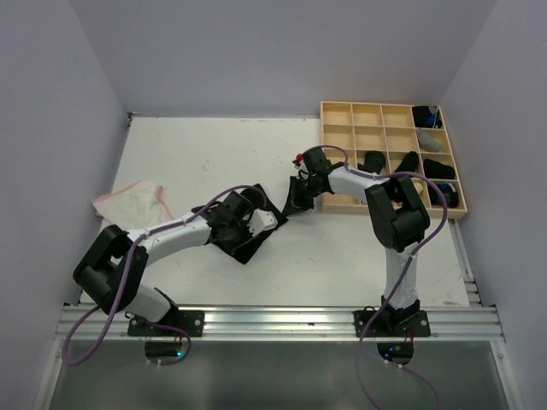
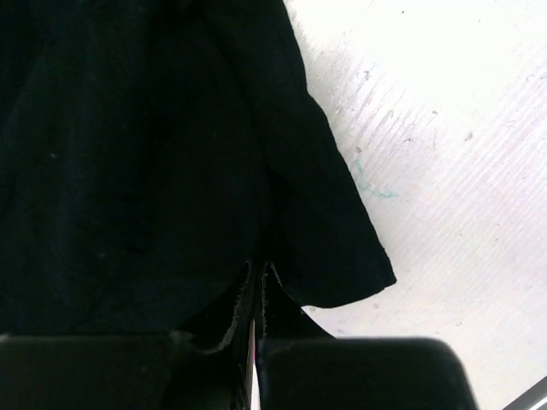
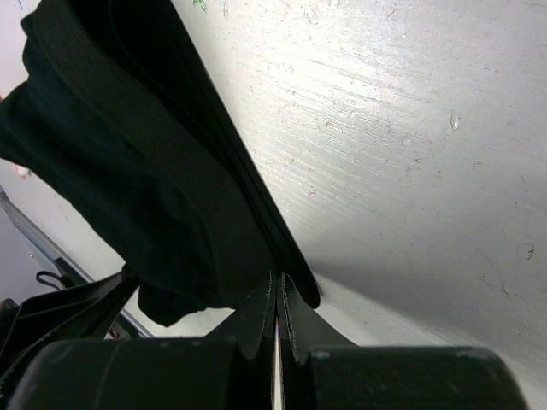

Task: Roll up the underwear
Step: Fold the underwear

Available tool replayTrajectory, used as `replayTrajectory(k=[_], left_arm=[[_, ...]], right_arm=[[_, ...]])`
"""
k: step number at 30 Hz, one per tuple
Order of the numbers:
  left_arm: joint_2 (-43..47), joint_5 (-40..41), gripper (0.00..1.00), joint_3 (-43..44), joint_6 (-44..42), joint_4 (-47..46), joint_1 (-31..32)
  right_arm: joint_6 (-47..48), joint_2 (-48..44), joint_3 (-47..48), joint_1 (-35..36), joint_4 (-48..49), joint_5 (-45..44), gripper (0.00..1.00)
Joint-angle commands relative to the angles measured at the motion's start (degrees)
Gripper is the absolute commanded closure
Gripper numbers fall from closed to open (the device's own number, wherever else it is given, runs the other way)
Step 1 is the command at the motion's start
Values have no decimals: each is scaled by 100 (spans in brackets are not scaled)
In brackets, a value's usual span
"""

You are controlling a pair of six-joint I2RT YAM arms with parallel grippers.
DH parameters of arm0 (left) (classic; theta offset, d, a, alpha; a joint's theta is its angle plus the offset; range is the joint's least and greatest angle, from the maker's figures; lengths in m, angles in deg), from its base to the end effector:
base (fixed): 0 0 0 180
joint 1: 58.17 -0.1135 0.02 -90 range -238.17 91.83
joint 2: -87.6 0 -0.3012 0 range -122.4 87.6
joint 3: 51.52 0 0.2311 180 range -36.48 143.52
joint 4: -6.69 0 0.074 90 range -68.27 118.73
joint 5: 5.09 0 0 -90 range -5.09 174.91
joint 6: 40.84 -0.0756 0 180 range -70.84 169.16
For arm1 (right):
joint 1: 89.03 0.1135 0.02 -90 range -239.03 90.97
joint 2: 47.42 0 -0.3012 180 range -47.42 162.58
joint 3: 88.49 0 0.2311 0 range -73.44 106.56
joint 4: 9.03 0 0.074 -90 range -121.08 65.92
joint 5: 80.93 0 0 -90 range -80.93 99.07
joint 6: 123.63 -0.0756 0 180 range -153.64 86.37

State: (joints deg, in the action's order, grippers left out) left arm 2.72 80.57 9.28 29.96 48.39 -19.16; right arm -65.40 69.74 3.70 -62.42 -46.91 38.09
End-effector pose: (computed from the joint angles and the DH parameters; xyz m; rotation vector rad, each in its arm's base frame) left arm 0.2026 -0.1715 0.1830 1.3478 2.3753 -0.2027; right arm 0.3689 0.2258 0.1593 -0.0490 2.8205 0.9677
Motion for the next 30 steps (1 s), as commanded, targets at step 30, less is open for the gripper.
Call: replayTrajectory(k=[30], left_arm=[[-1065,-1852,100,592,-321,191,521]], right_arm=[[259,87,520,-209,7,-116,100]])
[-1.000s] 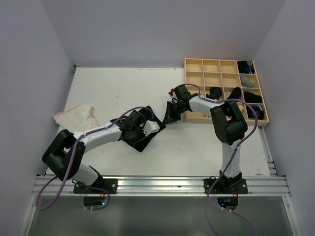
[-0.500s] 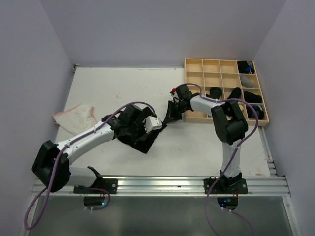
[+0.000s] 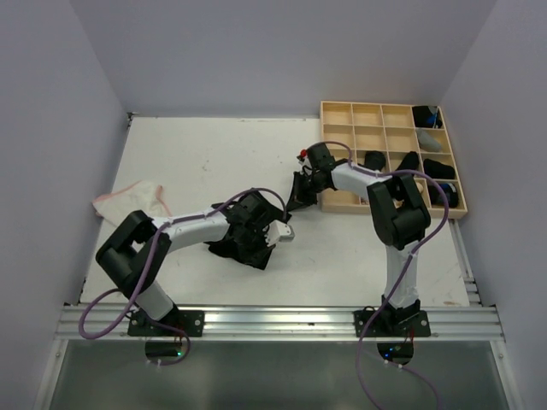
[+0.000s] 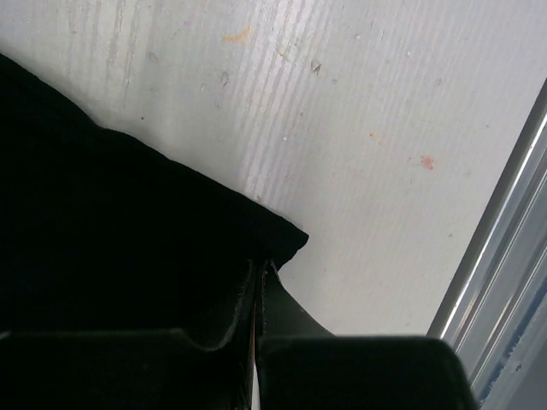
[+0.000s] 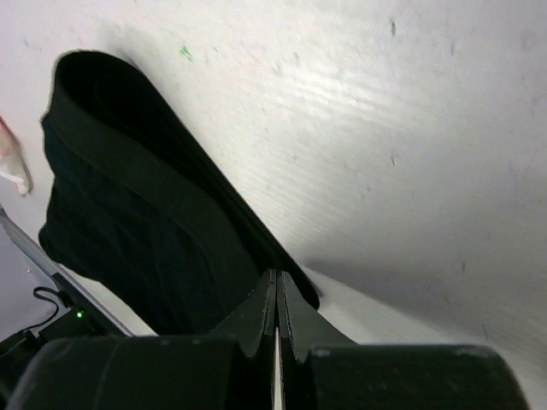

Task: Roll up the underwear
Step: Fold the underwear

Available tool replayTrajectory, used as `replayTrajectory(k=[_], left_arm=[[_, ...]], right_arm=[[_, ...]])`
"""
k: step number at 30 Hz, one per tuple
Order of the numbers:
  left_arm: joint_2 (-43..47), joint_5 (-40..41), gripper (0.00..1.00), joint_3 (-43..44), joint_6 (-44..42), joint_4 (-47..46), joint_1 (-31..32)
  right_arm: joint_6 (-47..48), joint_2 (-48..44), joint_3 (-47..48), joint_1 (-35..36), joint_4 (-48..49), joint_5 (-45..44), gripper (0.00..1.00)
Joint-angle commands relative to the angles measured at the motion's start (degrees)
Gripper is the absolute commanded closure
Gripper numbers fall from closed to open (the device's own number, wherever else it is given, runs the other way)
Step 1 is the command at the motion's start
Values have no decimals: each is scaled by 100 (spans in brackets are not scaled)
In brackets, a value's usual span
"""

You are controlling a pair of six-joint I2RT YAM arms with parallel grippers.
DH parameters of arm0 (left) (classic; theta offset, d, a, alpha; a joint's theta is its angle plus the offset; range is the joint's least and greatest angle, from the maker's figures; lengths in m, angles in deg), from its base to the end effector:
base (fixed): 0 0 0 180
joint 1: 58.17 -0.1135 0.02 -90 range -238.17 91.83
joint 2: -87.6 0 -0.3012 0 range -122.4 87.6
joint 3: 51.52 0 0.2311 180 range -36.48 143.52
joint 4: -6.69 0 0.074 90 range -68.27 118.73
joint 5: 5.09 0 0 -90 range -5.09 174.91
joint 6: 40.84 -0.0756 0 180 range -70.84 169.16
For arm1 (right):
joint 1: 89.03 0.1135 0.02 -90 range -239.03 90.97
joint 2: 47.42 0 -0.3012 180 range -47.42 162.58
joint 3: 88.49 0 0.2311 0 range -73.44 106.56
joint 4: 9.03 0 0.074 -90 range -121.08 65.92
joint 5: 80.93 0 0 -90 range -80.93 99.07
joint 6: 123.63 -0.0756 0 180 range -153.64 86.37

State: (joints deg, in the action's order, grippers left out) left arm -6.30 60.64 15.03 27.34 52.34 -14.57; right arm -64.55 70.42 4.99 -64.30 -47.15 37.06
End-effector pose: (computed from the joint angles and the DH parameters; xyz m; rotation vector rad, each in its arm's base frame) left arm 0.1868 -0.2208 0.1712 1.6194 2.3518 -0.6832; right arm 0.3814 0.2147 0.1597 -0.0194 2.8002 0.9356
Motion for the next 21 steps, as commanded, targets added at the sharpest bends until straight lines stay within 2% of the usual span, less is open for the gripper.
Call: replayTrajectory(k=[1,3,4,7,9,10,11,14,17,19,21], left_arm=[[-189,168,100,9,-41,-222,70],[-216,299,100,0,81,-336,70],[-207,309,100,-9,134,-380,44],[-172,283,100,17,336,-468,-44],[-154,187,100,70,511,-538,-166],[-137,134,100,96,565,-565,-193],[-102,72,100,114,600,-626,-237],[-14,-165,100,228,732,-723,-325],[-13,-306,100,360,811,-741,-343],[-22,-376,100,395,811,-750,-343],[91,-377,97,404,776,-750,-351]], right_arm=[[243,89,479,-21,31,48,100],[366,221,811,-21,-4,154,99],[524,413,953,-21,-48,198,87],[762,626,1525,-30,-251,216,72],[798,574,1753,-47,-251,181,64],[841,530,1824,-65,-251,137,56],[850,390,1877,-74,-251,137,53],[920,-5,1957,-126,-329,277,53],[895,-419,1518,-126,-277,470,65],[720,-683,1079,-126,-215,541,65],[710,-649,868,-100,-320,515,61]])
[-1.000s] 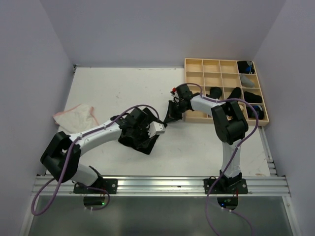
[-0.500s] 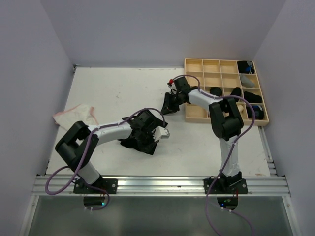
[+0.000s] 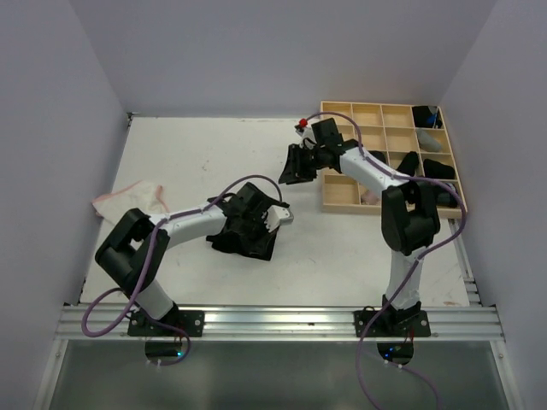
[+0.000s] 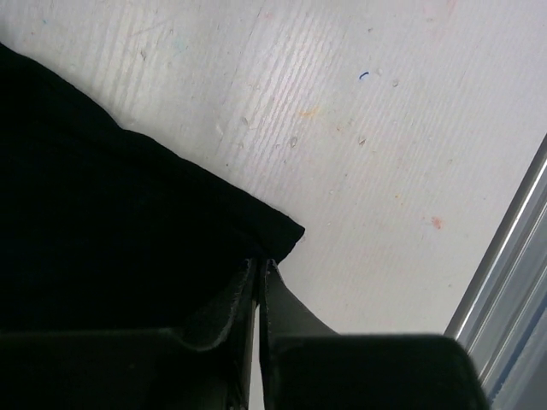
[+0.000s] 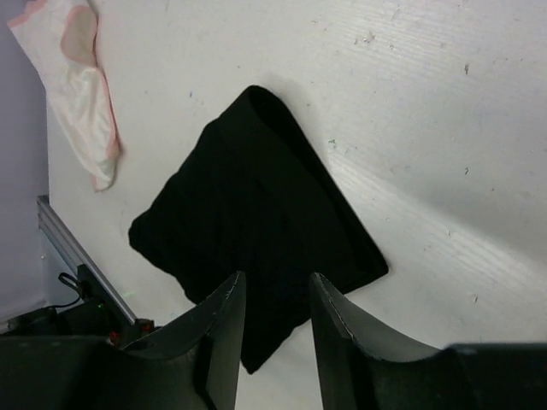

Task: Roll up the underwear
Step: Fold the underwear

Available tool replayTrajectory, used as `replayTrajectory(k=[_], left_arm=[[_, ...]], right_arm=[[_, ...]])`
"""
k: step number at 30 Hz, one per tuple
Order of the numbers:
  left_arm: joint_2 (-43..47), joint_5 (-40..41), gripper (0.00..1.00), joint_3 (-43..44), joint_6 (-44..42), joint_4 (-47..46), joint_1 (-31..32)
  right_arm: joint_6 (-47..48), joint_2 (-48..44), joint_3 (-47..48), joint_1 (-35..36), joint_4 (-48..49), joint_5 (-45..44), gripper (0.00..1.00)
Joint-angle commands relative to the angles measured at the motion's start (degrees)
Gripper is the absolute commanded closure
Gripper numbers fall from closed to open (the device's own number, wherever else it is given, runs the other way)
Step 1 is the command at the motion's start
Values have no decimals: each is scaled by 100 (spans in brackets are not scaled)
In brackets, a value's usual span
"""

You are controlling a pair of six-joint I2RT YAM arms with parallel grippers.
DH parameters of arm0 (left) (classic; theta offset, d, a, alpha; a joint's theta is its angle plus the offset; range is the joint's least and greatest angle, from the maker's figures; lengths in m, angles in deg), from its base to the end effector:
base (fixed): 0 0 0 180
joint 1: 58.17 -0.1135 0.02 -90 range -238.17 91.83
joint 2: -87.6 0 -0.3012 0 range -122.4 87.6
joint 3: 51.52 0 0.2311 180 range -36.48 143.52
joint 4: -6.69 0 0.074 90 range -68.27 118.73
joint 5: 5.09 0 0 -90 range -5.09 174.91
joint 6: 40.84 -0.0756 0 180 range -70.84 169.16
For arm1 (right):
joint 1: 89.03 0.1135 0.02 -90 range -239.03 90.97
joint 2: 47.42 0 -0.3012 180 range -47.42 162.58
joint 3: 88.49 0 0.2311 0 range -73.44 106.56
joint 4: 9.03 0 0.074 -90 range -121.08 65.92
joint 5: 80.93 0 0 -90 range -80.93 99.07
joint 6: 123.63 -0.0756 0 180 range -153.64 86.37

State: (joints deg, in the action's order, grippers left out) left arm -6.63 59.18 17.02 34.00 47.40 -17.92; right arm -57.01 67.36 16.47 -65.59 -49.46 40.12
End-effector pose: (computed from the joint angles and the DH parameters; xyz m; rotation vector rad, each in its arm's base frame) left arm 0.2134 -0.2236 0.1835 1.3926 2.3701 -0.7367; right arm 0.4090 0.2198 0.2409 -0.2556 2.5320 1.0092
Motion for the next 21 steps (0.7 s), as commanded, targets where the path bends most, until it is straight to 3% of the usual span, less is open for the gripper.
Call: replayTrajectory(k=[1,2,3,8,11,14,17,21], left_arm=[[203,-213,92,179,83,-256,-17],[413,-186,80,170,83,-229,-17],[554,-90,76,179,57,-186,-17],[1695,218,61,144,4,305,-385],[1751,-70,53,336,-380,1076,-1367],[1523,-395,53,451,-855,1686,-2737],[1339,-502,53,477,-919,1783,-3319],[1197,-827,53,417,-1050,1739,-3612]], right_arm=[[-27,-290,-281,29,-176,96,59],[-18,-237,-298,11,-229,34,58],[-53,-98,-298,20,-247,111,57],[-27,0,-211,55,-221,559,62],[61,-61,-158,230,-370,841,60],[114,-123,-289,476,-695,929,58],[140,-167,-788,704,-862,789,56],[-140,-219,-1247,908,-635,473,55]])
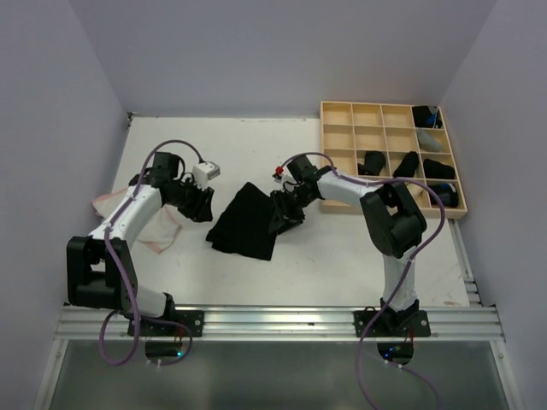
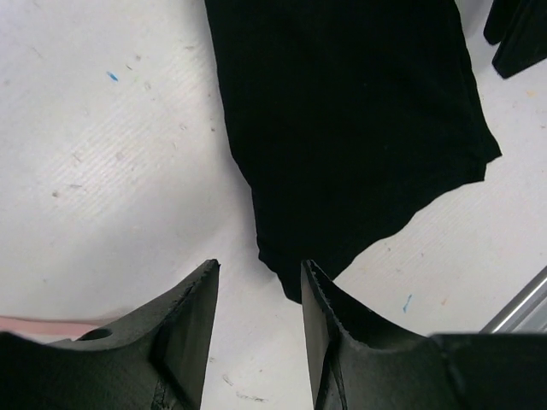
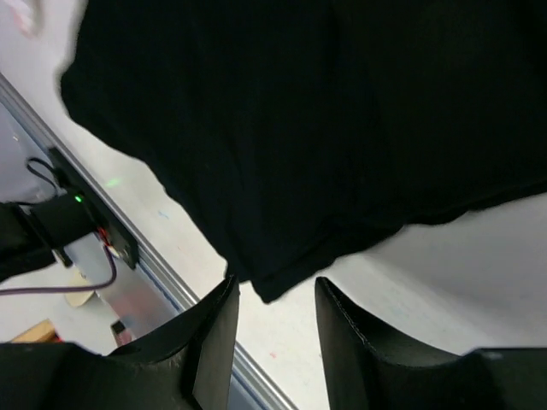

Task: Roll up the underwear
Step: Fold the underwear

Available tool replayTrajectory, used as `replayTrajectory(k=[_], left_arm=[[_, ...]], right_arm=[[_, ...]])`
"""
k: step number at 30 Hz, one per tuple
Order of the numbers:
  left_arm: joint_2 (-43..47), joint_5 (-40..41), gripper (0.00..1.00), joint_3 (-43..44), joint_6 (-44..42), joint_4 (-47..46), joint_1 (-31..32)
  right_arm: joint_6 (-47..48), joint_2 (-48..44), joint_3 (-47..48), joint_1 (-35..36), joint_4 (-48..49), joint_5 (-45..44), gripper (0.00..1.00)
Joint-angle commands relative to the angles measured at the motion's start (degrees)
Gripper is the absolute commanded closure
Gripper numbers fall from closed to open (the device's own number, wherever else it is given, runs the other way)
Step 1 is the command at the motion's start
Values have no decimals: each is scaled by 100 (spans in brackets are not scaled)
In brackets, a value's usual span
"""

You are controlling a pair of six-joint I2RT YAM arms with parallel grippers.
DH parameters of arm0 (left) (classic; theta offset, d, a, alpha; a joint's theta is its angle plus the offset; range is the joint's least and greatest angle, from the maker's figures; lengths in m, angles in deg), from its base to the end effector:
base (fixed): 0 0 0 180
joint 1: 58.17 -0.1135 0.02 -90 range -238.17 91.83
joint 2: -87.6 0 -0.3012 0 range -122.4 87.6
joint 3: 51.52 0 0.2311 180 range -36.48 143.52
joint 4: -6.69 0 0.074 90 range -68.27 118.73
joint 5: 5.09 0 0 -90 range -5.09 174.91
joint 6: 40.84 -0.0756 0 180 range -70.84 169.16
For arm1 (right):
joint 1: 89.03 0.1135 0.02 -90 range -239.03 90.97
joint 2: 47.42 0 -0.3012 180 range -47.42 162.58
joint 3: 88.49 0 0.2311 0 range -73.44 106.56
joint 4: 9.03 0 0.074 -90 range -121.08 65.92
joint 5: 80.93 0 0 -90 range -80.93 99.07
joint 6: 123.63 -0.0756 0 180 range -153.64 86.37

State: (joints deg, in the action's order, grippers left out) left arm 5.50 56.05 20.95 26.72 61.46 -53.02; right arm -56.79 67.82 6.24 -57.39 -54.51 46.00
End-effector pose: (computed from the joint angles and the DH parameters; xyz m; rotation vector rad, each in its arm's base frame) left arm 0.2627 -0.0603 0.2467 0.7596 2.4630 -0.5667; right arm 0.3334 0.2588 0.1822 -0.4134 2.8329 1.1261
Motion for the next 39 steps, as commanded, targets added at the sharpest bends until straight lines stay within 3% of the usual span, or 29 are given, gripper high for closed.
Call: replayTrajectory(k=[1,6,9,10,16,18,23,26,27,28,33,39], left_arm=[[62,-620,53,-29,-436,395,-102],[616,-1279,56,-556,-2086,991,-102],[1064,-1552,58,-987,-3597,1422,-102],[1378,-1587,57,-1258,-4445,1511,-102],[2251,-1886,47,-1989,-6962,1890,-102],[2208,-1860,39,-2200,-7352,1768,-93],[1672,-1799,34,-2201,-8189,1530,-84],[1470,-1711,45,-2131,-8092,1196,-75],[1408,-1693,59,-2105,-8084,1108,-75],[1495,-1658,86,-2209,-8118,1012,-75],[1872,-1570,96,-2595,-7996,591,-75],[3068,-1464,100,-3789,-7627,-1132,-49]], right_arm=[[-198,-248,-268,97,-86,-176,55],[-452,-151,-321,97,-86,-55,61],[-690,-344,-611,106,134,200,62],[-751,-414,-707,106,213,279,62],[-1129,-731,-1024,193,477,368,60],[-1252,-740,-1025,246,521,306,60],[-1585,-617,-1182,343,635,253,59],[-1770,-547,-1279,352,793,297,60],[-1806,-547,-1288,361,820,298,61],[-1859,-564,-1288,387,898,315,63],[-1981,-669,-1429,405,1013,271,65],[-2298,-687,-1657,405,1250,332,66]])
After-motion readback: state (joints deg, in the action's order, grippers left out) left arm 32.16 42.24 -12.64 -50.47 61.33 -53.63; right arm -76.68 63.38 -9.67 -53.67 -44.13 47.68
